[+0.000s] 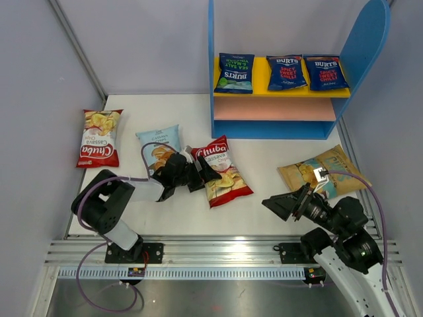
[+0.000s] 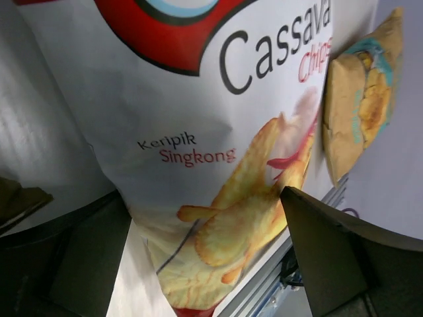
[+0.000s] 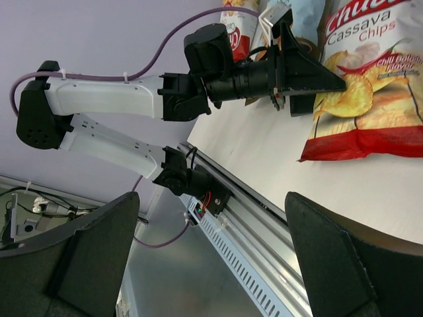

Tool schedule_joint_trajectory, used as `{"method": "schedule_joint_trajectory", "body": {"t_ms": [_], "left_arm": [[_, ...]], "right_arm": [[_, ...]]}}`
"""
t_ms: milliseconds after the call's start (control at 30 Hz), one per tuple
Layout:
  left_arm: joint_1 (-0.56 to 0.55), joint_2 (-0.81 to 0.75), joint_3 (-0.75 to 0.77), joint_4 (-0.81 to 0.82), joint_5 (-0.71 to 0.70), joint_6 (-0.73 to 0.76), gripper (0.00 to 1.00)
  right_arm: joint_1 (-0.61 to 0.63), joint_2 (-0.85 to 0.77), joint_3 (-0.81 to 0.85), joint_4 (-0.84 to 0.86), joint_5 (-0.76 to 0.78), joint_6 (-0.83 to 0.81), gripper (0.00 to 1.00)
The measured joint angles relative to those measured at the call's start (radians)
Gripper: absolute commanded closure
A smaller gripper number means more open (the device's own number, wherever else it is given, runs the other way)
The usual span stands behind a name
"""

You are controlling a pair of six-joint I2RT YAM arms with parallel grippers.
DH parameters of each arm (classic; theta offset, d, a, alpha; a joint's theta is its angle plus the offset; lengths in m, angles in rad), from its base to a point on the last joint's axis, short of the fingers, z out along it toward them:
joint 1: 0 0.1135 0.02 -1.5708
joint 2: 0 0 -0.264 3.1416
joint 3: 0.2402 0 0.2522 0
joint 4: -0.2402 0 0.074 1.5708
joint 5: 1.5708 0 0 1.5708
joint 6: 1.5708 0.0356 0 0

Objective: Place and organize the chips bags onto the shelf

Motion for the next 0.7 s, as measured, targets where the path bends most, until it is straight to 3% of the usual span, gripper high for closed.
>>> {"method": "schedule_joint_trajectory", "body": {"t_ms": [267, 300, 567, 700], "left_arm": [[0.001, 0.091, -0.088, 0.285, 0.051, -0.084, 0.38], [0.001, 0.092, -0.099, 0.302, 0.051, -0.090, 0.47], [-0.006, 0.040, -0.173, 0.450, 0.055, -0.119, 0.72], [-0.012, 0.029, -0.211, 0.504, 0.053, -0.128, 0.79]], "right_arm": [[0.000, 0.017, -0.086, 0.022, -0.023, 0.045, 0.00], [0.000, 0.020, -0.089, 0.026, -0.023, 0.047, 0.00], [0.000, 0.021, -0.174, 0.077, -0.019, 0.095, 0.01], [0.000, 0.021, -0.245, 0.105, -0.018, 0.135, 0.01]]}}
